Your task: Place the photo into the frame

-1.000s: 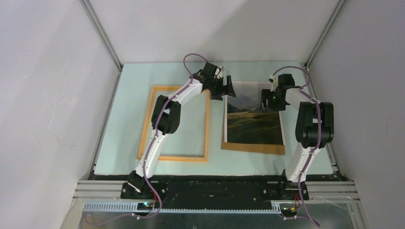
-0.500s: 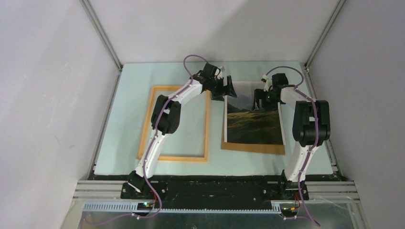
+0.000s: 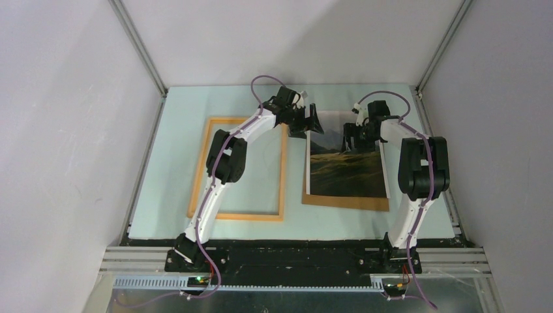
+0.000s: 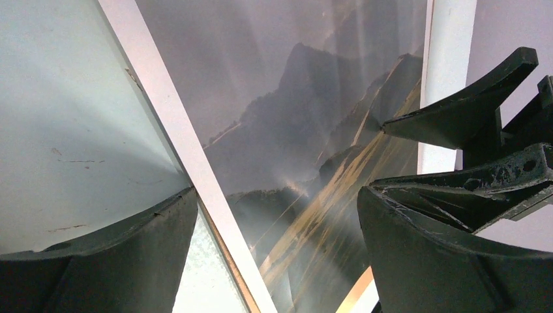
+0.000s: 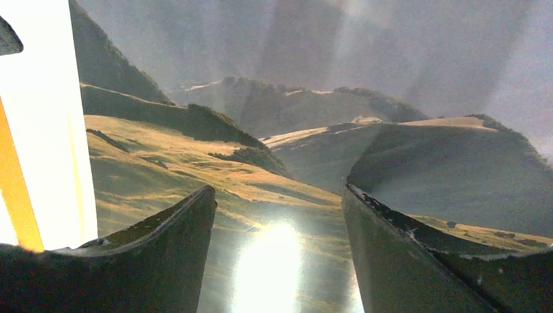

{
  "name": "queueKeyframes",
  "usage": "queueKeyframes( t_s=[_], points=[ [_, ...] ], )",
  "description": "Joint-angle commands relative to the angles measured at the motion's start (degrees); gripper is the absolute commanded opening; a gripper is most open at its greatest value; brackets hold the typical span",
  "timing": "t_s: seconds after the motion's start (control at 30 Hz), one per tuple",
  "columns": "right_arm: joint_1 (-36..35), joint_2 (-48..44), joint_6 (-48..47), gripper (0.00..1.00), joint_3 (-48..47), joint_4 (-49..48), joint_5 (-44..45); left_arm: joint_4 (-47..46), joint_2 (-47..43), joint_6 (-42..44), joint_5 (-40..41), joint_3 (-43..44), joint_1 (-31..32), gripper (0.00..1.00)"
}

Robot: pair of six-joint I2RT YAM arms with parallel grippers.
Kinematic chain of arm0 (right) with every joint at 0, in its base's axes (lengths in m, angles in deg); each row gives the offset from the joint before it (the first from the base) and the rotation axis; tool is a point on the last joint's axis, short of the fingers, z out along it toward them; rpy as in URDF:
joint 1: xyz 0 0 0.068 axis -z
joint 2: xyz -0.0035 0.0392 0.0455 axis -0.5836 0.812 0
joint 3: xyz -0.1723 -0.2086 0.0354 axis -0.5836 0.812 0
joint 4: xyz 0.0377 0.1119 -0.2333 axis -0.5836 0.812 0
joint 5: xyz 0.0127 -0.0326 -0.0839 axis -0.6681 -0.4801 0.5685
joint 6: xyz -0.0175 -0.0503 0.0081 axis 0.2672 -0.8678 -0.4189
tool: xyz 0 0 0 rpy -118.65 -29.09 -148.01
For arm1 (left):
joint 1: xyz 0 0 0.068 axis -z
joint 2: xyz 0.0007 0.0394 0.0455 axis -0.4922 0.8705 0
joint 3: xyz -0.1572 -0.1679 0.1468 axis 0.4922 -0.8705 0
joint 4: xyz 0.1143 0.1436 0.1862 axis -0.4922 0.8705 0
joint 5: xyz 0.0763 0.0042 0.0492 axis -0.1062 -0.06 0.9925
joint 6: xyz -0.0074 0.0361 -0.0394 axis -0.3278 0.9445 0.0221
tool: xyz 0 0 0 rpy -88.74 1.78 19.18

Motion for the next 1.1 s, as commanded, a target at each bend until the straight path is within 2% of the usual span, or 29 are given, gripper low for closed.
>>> queueKeyframes(
  t_s=[0.0,0.43,1.07],
  points=[
    [-0.47,1.72,-0.52,0.75,-0.88,3.04,-1.12,0.60,0.67,1.72,-3.11,0.96,0.66,0.97],
    [-0.49,1.80,-0.58,0.74,-0.87,3.14,-1.47,-0.16,-1.09,6.07,-5.91,4.57,0.93,0.97],
    [-0.47,1.98,-0.49,0.72,-0.87,3.28,-1.95,-0.26,-0.42,8.11,-7.62,6.01,2.25,0.96]
  ],
)
